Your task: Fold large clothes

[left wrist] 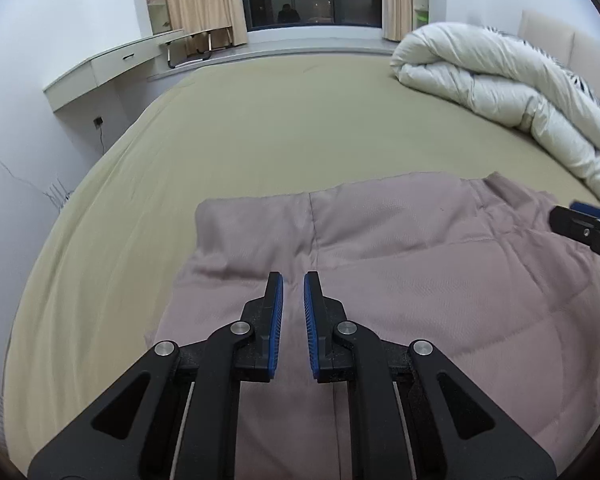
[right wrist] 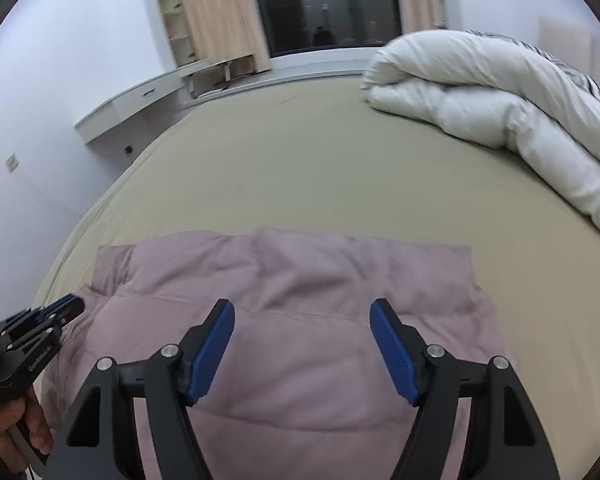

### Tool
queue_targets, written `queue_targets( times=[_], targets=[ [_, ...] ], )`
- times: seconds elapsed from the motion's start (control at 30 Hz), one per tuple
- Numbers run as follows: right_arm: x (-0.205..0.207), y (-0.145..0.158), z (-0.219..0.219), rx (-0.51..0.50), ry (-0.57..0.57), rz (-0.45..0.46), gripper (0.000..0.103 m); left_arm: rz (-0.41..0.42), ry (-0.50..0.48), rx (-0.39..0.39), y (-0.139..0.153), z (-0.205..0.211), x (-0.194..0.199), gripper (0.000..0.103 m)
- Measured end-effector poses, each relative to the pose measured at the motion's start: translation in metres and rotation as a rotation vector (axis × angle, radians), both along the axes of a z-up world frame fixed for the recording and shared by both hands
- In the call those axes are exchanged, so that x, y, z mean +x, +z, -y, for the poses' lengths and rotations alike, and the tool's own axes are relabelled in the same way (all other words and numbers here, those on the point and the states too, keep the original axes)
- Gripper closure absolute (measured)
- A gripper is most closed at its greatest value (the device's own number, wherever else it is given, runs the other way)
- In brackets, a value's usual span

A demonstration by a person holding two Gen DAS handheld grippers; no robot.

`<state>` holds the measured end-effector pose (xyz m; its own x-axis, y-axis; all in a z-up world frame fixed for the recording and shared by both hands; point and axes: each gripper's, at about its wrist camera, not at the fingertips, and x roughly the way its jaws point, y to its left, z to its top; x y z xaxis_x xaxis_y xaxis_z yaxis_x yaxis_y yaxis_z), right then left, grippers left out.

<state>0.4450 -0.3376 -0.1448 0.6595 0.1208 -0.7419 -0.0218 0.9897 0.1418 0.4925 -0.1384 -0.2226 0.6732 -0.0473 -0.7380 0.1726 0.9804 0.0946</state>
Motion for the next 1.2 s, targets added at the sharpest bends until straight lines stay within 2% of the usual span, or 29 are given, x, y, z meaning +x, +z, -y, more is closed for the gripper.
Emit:
queue_targets(
  times=[0.07, 0.13, 0.17, 0.2, 0.23, 0.33, 0.43, 0.57, 0.63, 0.7, 0.73, 0.8, 0.83, 0.9, 1.0, 1.2],
  targets=[
    [0.021, -0.005, -0.029, -0.047, 0.059, -0.035, 0.029, -0.035, 0.034, 0.046, -0.015, 0.001, 0.018, 0.093],
    [0.044, -0.021, -0.040, -0.083, 0.048, -0.084, 0.029, -0.093, 0.064, 0.085, -0.040, -0.002, 0.032, 0.093],
    [0.054, -0.034, -0.039, -0.087, 0.026, -0.120, 0.026, -0.106, 0.068, 0.059, -0.051, -0.006, 0.035, 0.093],
    [0.061, -0.050, -0.035, -0.060, 0.016, -0.154, 0.019, -0.099, 0.072, 0.047, -0.054, -0.007, 0.036, 0.093],
    [0.064, -0.062, -0.031, -0.023, 0.014, -0.166, 0.017, -0.091, 0.071, 0.054, -0.056, -0.005, 0.036, 0.093],
    [0.066, -0.075, -0.027, -0.009, 0.024, -0.142, 0.016, -0.077, 0.070, 0.088, -0.065, 0.003, 0.039, 0.093],
    [0.067, -0.084, -0.026, -0.010, 0.018, -0.124, 0.015, -0.082, 0.075, 0.082, -0.073, 0.004, 0.042, 0.093],
    [0.069, -0.080, -0.031, -0.052, 0.017, -0.130, 0.015, -0.116, 0.076, 0.061, -0.063, -0.001, 0.037, 0.093],
    [0.059, -0.064, -0.031, -0.043, 0.013, -0.139, 0.016, -0.119, 0.084, 0.020, -0.042, -0.008, 0.023, 0.093],
    [0.032, -0.040, -0.030, -0.019, -0.002, -0.104, 0.026, -0.072, 0.071, -0.039, -0.017, -0.011, -0.011, 0.093],
    [0.015, -0.028, -0.031, -0.001, 0.017, -0.077, 0.026, -0.047, 0.063, -0.057, -0.010, -0.010, -0.026, 0.093],
    [-0.022, -0.010, -0.032, 0.025, 0.058, -0.024, 0.026, -0.020, 0.025, -0.045, -0.008, 0.000, -0.051, 0.093],
    [-0.036, -0.008, -0.034, 0.006, 0.073, -0.016, 0.026, -0.013, 0.017, -0.004, -0.016, 0.009, -0.059, 0.093],
    [-0.050, -0.026, -0.040, -0.073, 0.094, -0.065, 0.023, 0.010, 0.014, 0.046, -0.033, 0.020, -0.065, 0.093],
    [-0.057, -0.053, -0.034, -0.070, 0.108, -0.046, 0.019, 0.004, 0.009, 0.067, -0.047, 0.024, -0.064, 0.093],
    [-0.053, -0.067, -0.046, -0.148, 0.069, -0.024, 0.013, 0.011, 0.009, 0.074, -0.060, 0.018, -0.065, 0.093]
  ],
)
